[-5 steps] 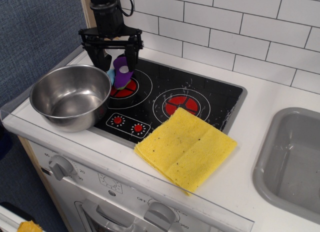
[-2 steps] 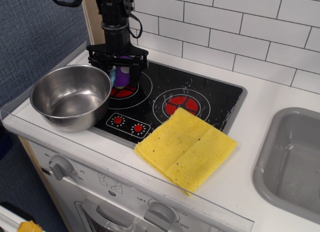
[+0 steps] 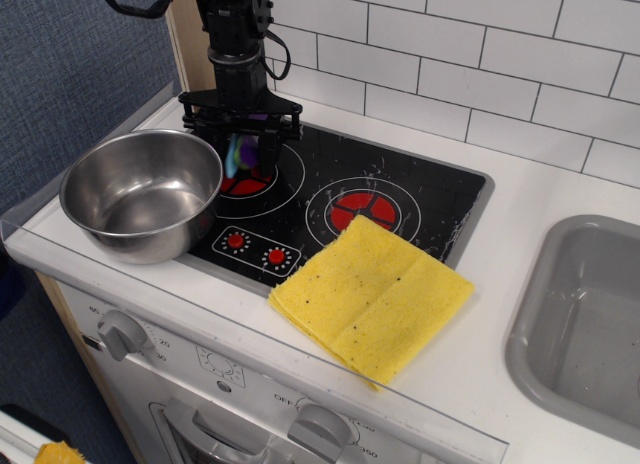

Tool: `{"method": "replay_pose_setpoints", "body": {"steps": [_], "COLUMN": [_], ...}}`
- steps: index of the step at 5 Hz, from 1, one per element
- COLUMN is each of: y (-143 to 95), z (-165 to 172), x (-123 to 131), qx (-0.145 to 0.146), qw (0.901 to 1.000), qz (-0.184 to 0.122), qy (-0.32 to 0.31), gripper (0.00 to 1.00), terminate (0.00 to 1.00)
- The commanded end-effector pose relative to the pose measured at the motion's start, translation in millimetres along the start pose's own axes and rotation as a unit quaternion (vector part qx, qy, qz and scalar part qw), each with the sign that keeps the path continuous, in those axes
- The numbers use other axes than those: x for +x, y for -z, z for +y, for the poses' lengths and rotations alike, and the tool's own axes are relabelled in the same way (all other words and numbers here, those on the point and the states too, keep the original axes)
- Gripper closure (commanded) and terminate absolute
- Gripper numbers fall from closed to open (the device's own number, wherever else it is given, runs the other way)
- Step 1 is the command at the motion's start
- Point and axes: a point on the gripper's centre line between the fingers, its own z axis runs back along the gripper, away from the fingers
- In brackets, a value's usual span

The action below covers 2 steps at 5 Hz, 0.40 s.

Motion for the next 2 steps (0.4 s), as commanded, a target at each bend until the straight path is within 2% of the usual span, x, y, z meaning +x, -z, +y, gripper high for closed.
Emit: {"method": "replay_pose_setpoints", "body": {"steps": [1, 2], "y": [-61.9, -83.2], "z": [0.6, 4.0], "x": [-3.8, -4.4], "qx": [-0.01, -0.017], "qw": [0.9969, 0.9944], "qz": [-0.07, -0.094], "qy": [0.034, 0.044], "gripper": [1.0, 1.0], "terminate": [0.0, 0.0]}}
